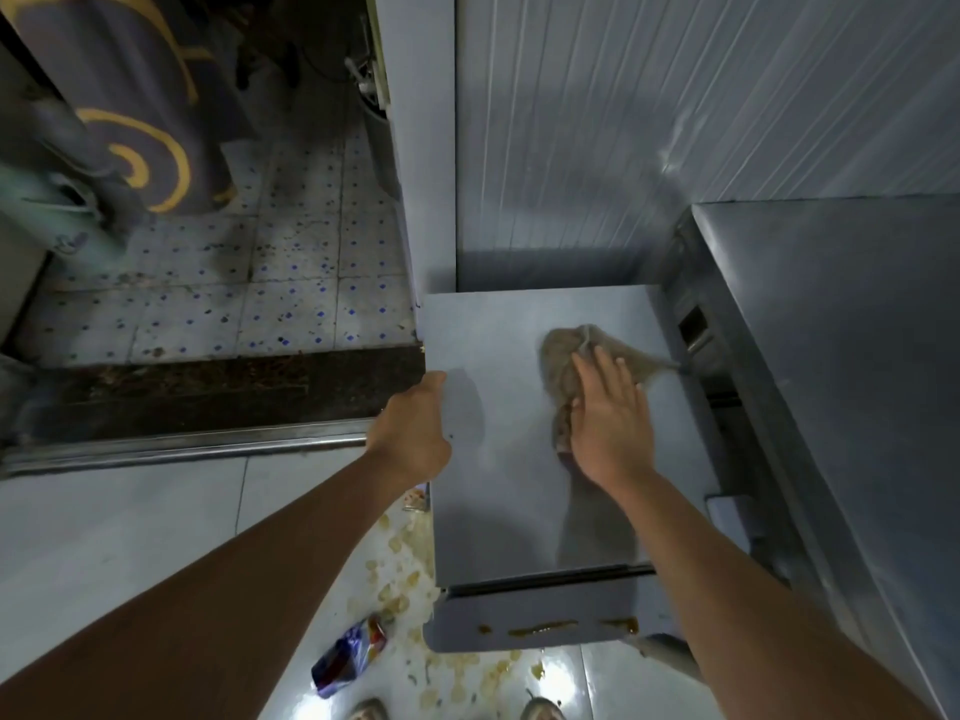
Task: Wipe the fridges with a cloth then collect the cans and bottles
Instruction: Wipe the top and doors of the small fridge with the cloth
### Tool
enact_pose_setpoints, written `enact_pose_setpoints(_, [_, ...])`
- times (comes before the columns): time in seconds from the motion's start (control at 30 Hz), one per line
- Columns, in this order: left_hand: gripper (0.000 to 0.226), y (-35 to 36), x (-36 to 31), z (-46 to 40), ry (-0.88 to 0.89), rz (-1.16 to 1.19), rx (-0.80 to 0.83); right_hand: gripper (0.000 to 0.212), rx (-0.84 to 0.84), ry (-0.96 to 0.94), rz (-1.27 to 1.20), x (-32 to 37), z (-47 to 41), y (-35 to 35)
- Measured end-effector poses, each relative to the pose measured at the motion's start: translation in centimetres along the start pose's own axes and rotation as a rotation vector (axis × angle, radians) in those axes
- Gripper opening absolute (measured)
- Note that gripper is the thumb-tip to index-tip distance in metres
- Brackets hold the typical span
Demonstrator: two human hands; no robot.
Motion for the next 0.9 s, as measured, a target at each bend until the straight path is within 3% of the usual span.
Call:
enact_pose_setpoints(0.1, [0.079, 0.5, 0.3, 0.4, 0.006, 0.026, -0.001, 0.064, -0.014, 0.082, -0.044, 1.9, -0.2, 0.8])
enact_pose_setpoints(0.27, [0.093, 1.2, 1.1, 1.0, 0.055, 0.197, 0.031, 0.054, 0.108, -0.234, -0.123, 9.1, 5.1, 4.8])
enact_pose_setpoints(0.4, [0.093, 1.2, 2.2, 1.2, 0.061, 0.391, 0.02, 0.048, 0.116, -0.314, -0.047, 8.3, 6.2, 4.8])
enact_pose_setpoints(0.63, [0.087, 2.4, 3.6, 0.7, 0.034, 0.579, 0.061, 0.05, 0.124, -0.213, -0.027, 9.1, -0.7, 5.1])
enact_pose_setpoints(0.8, [0.086, 2.5, 3.9, 0.9, 0.022, 0.559, 0.009, 0.045, 0.135, -0.393, -0.035, 10.3, 8.0, 5.6])
enact_pose_setpoints(0.9, [0.087, 2.6, 3.5, 1.1, 0.035, 0.525, 0.018, 0.044, 0.123, -0.349, -0.062, 9.6, 5.9, 5.3])
Point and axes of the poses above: each hand's wrist, its own z-axis away from the middle knuckle, its own y-axis out of the palm, x = y × z, the point moved 9 cm from there along -z, towards the middle knuckle, and after that the axes turned 12 degrees about -z, right-handed, at the moved point
